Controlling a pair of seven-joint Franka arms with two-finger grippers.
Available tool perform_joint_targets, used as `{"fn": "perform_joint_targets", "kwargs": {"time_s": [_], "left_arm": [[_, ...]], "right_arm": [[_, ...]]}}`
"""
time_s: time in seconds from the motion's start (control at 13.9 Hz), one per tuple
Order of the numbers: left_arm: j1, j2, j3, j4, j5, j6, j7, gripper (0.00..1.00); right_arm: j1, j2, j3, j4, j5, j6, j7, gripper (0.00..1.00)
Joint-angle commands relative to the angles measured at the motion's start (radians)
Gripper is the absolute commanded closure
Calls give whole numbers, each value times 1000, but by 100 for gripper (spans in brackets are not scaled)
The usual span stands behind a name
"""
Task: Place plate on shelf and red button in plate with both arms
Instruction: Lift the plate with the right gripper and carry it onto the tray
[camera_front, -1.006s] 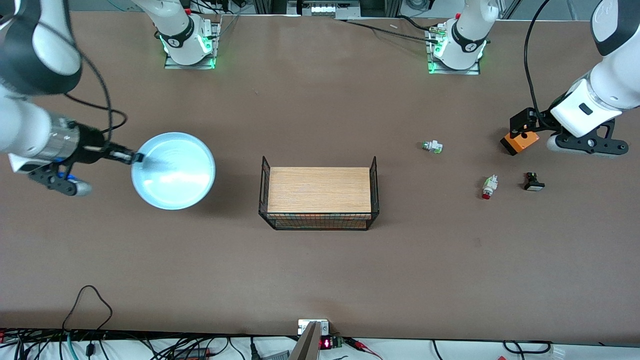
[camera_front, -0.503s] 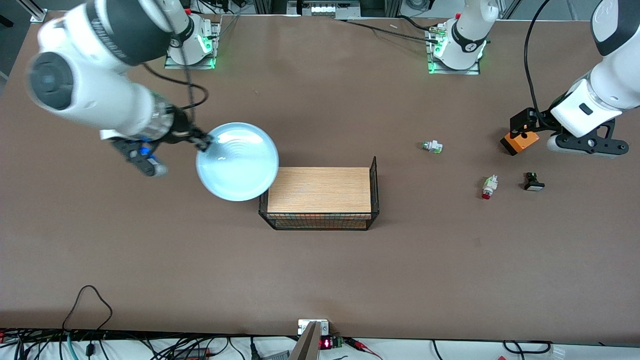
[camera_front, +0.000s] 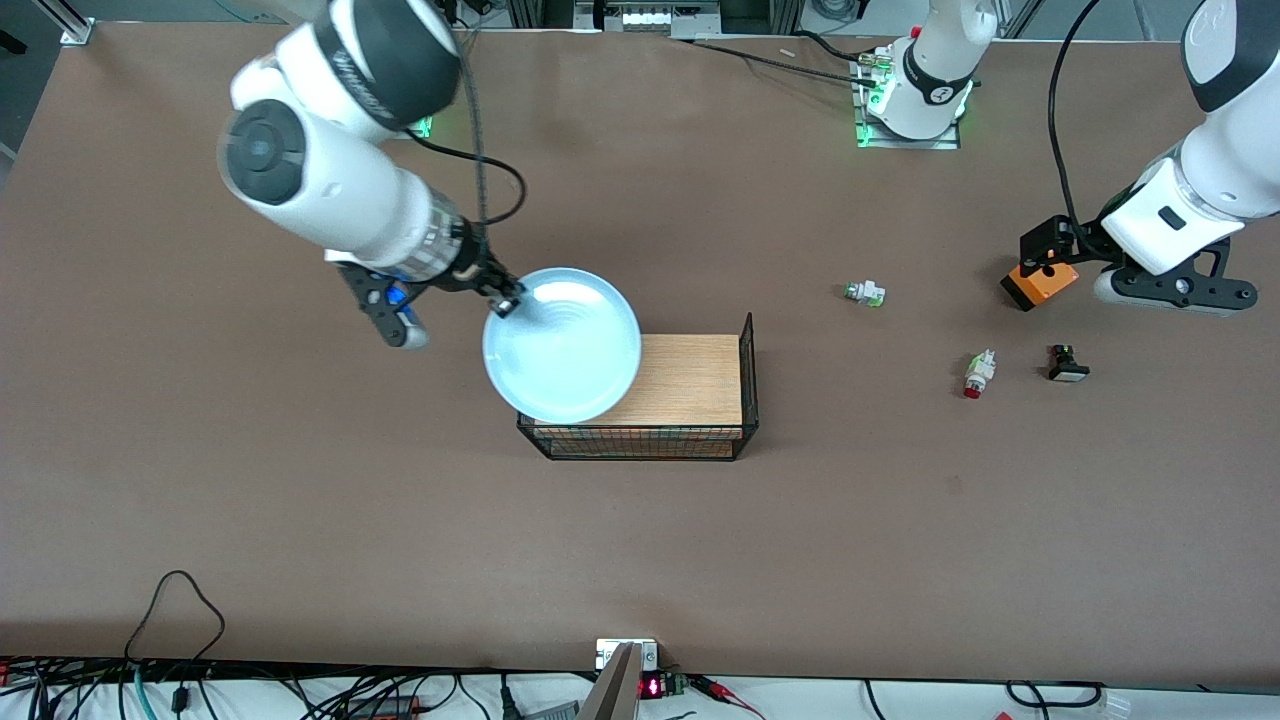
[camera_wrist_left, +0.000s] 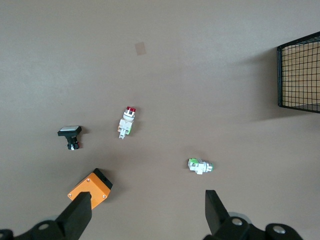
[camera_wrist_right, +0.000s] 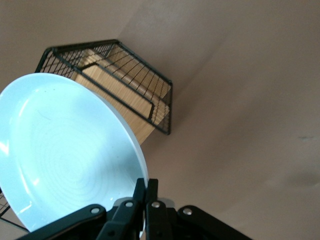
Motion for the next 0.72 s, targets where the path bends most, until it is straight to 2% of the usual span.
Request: {"fn": "perform_joint_targets", "kwargs": {"time_s": [0.0,0.36,0.65], "left_arm": [[5,10,-2,25,15,-11,24,0],[5,10,-1,25,15,-11,24,0],[5,10,-1,25,15,-11,24,0]], "right_arm": [[57,45,-10,28,17,49,85,100],[89,62,-10,-3,8,84,104,100],[92,99,-12,-37,-2,181,94,100]]}}
